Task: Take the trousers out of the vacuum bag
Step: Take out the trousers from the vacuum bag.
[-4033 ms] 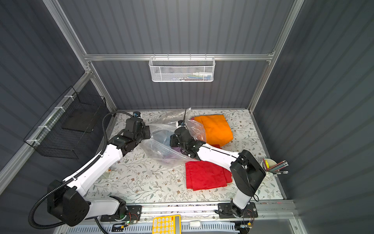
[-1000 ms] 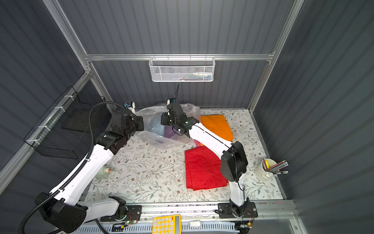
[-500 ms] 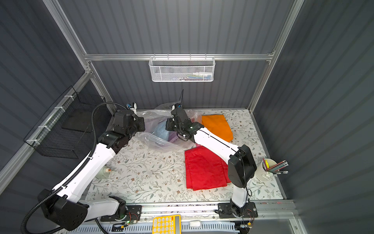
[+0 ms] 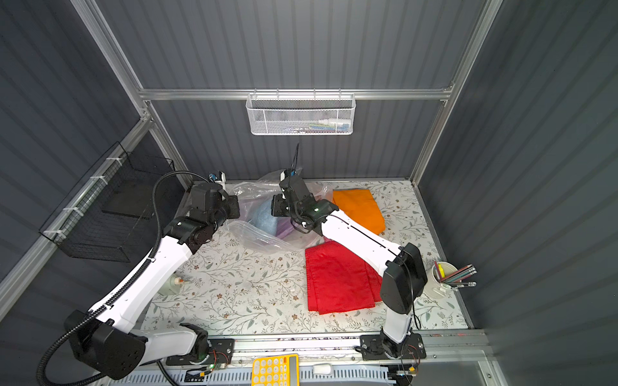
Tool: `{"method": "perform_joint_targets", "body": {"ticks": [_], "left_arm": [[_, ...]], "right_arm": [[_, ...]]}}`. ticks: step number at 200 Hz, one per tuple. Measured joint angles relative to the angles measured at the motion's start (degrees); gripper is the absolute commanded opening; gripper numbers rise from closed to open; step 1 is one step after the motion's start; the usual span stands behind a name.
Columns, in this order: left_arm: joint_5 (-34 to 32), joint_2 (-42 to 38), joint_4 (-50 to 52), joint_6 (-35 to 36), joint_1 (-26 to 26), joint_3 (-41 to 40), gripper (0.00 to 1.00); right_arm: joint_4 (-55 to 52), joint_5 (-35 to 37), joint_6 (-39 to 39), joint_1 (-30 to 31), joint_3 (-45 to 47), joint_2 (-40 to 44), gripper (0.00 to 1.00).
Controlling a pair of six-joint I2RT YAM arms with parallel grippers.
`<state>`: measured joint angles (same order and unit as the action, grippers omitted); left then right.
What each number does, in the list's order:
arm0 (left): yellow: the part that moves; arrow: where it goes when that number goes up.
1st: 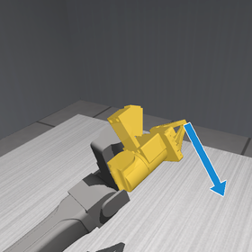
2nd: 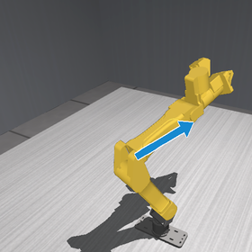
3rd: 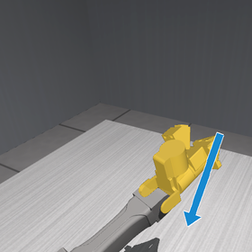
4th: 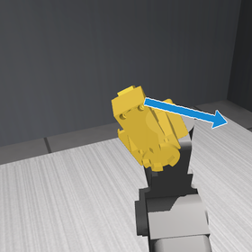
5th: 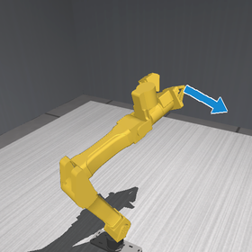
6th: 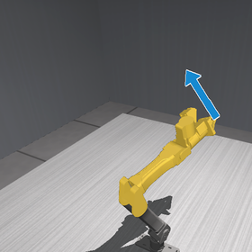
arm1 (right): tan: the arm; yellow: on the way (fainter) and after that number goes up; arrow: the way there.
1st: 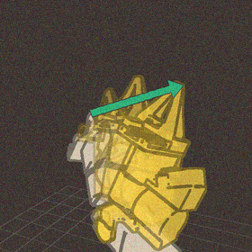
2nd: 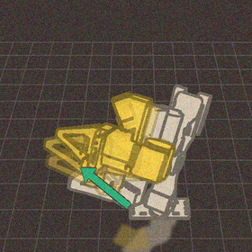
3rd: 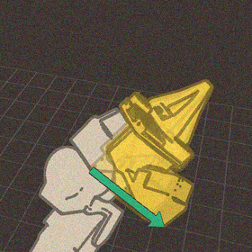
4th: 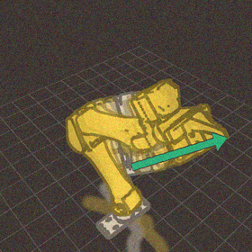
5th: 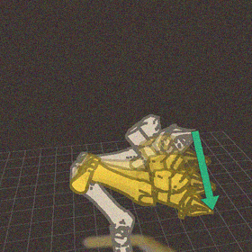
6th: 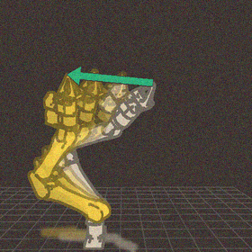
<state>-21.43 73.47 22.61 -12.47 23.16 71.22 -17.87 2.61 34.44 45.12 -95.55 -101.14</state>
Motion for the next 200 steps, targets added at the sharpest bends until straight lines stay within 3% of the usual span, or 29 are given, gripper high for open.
{"method": "perform_joint_targets", "body": {"ticks": [55, 95, 143, 200], "left_arm": [[0.2, 0.1, -0.6, -0.2, 0.0, -1.9, 0.00], [0.0, 0.6, -0.6, -0.2, 0.0, -2.3, 0.00], [-1.8, 1.9, -0.7, -0.2, 0.0, -2.3, 0.00], [-3.5, 3.8, -1.9, -0.2, -0.1, -2.3, 0.00]], "right_arm": [[0.3, -0.3, 0.9, -1.3, 2.4, 4.4, 0.00], [2.5, 0.0, 3.2, -1.3, 3.8, 1.5, 0.00], [1.5, -1.3, 2.7, -1.3, -4.8, -8.8, 0.00], [-3.2, -2.9, -0.2, -2.3, -8.7, -5.0, 0.00]]}}
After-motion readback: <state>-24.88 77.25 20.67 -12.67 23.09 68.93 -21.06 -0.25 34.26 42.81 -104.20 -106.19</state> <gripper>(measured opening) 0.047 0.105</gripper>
